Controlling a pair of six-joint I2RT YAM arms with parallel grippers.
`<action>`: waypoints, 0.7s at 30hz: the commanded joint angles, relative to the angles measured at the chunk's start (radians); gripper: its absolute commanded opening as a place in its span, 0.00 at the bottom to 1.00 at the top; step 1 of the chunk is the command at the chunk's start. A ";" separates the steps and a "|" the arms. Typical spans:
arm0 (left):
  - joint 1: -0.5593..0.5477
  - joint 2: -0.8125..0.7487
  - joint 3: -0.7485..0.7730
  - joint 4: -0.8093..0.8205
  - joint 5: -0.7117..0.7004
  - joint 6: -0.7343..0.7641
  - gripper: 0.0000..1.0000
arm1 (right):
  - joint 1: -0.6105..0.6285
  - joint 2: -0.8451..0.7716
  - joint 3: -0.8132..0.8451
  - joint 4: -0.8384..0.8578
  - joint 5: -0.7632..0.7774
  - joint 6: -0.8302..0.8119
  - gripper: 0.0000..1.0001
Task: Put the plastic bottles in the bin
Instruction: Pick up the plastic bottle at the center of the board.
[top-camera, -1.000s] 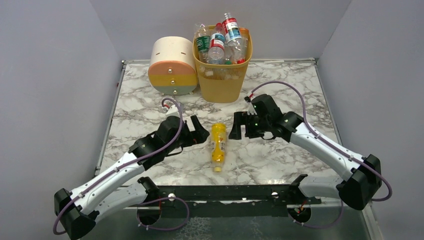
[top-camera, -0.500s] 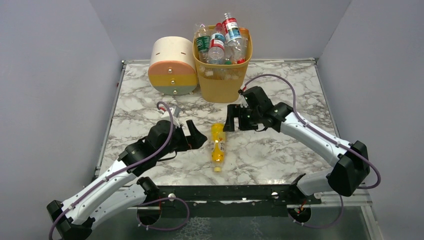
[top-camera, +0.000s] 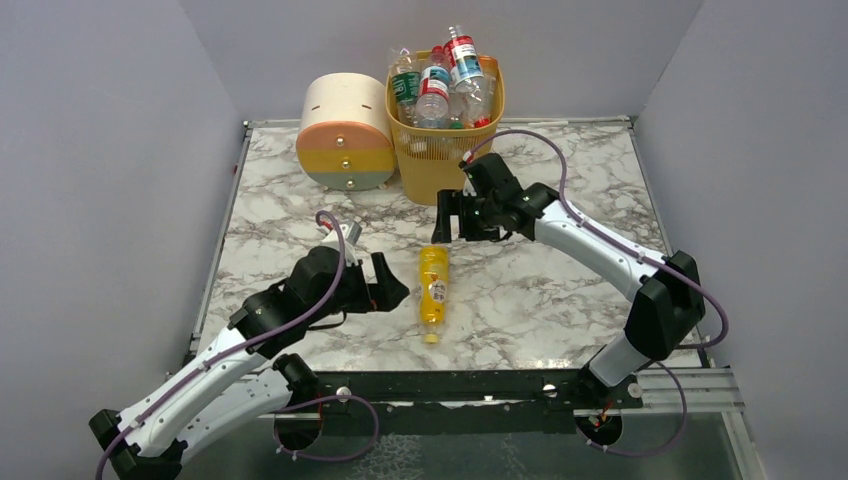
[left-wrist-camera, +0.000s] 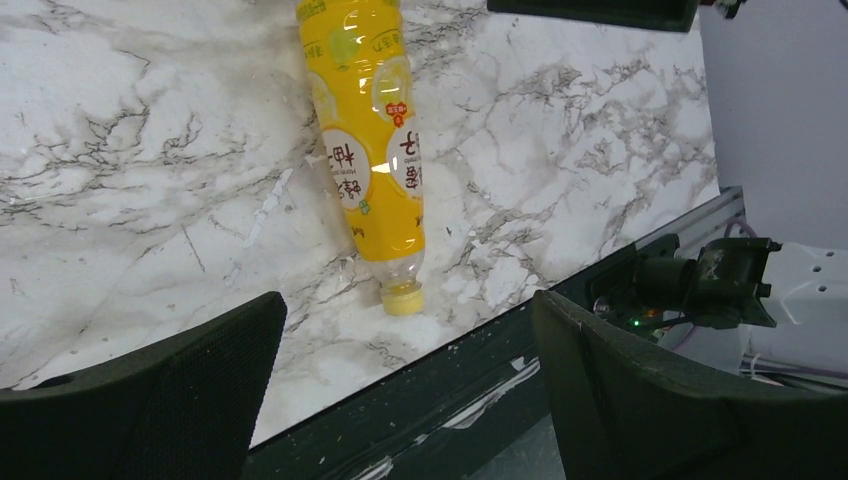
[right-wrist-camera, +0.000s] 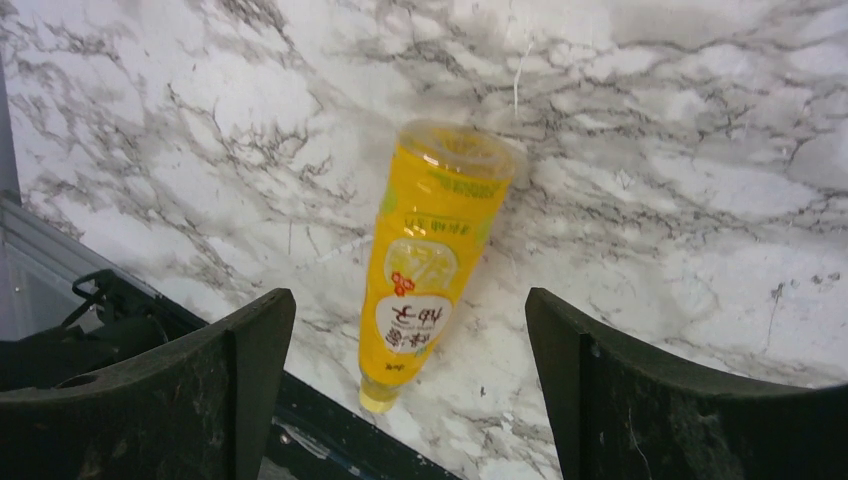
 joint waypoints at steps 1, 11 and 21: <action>-0.006 -0.031 0.056 -0.050 0.018 0.038 0.99 | 0.007 0.059 0.094 -0.009 0.063 -0.052 0.89; -0.006 -0.066 0.063 -0.093 -0.007 0.034 0.99 | 0.006 0.182 0.154 0.052 0.087 -0.084 0.90; -0.006 -0.012 0.129 -0.127 0.013 0.040 0.99 | 0.005 0.196 0.144 0.105 0.033 -0.051 0.90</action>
